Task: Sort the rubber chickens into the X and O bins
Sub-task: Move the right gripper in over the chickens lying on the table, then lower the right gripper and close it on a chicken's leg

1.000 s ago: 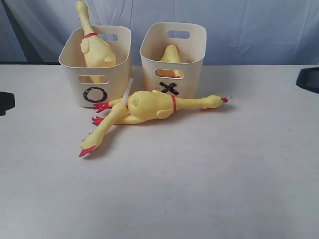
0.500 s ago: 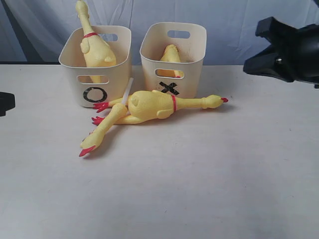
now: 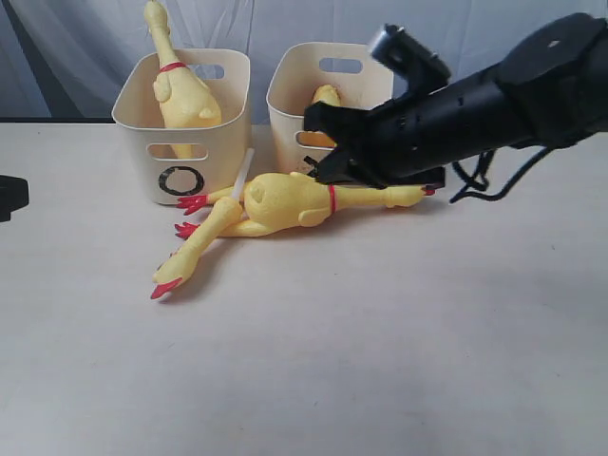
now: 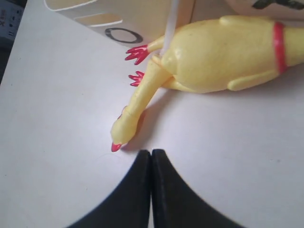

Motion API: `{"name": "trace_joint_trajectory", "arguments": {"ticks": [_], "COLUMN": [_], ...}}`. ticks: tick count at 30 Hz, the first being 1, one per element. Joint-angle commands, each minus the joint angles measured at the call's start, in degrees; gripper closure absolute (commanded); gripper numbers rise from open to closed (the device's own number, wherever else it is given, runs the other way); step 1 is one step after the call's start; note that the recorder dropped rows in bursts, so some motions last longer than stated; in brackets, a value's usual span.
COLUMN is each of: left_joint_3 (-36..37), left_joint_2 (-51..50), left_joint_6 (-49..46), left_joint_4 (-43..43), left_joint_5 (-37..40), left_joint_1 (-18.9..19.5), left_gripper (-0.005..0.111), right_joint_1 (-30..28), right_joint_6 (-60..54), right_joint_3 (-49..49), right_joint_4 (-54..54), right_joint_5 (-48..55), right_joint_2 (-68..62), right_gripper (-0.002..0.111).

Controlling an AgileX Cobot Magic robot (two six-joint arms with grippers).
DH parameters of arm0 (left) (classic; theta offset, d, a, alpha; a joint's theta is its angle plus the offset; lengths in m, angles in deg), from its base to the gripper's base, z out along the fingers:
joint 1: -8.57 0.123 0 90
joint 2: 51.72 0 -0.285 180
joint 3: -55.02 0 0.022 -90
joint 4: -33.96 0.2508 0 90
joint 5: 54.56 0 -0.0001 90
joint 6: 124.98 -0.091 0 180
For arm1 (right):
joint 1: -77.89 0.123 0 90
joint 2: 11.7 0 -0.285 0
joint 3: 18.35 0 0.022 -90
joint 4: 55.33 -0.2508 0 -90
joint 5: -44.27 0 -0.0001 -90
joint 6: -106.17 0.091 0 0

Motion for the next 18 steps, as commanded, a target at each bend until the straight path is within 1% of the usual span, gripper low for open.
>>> {"name": "trace_joint_trajectory", "arguments": {"ticks": [1,4,7,11,14,18], "left_joint_3": [0.4,0.4,0.4,0.4,0.4,0.4], "left_joint_2": [0.5,0.5,0.5,0.5,0.5,0.5], "left_joint_6": [-0.3,-0.3,-0.3,-0.3,-0.3,-0.3], "left_joint_4": [-0.7,-0.7,-0.7,-0.7,-0.7,-0.7], "left_joint_5": [0.2,0.3,0.5,0.5,0.5,0.5], "left_joint_1": [-0.3,-0.3,-0.3,-0.3,-0.3,-0.3], "left_gripper": [0.107,0.107,0.107,0.107,0.107,0.107], "right_joint_1": [4.3,6.7,8.3,9.6,10.7,12.5], "right_joint_6": [-0.6,-0.6,-0.6,-0.6,-0.6,-0.7], "right_joint_3": [3.6,5.6,6.5,6.5,6.5,6.5], "right_joint_4": [-1.4,-1.8,-5.1,-14.6,-19.4,-20.1], "right_joint_5": [-2.8,-3.7,-6.0,-8.7,-9.9,-13.6], "right_joint_2": [-5.4,-8.7,-11.1,-13.7,-15.5,-17.8], "right_gripper": [0.109,0.109,0.109,0.109,0.109,0.109]}}
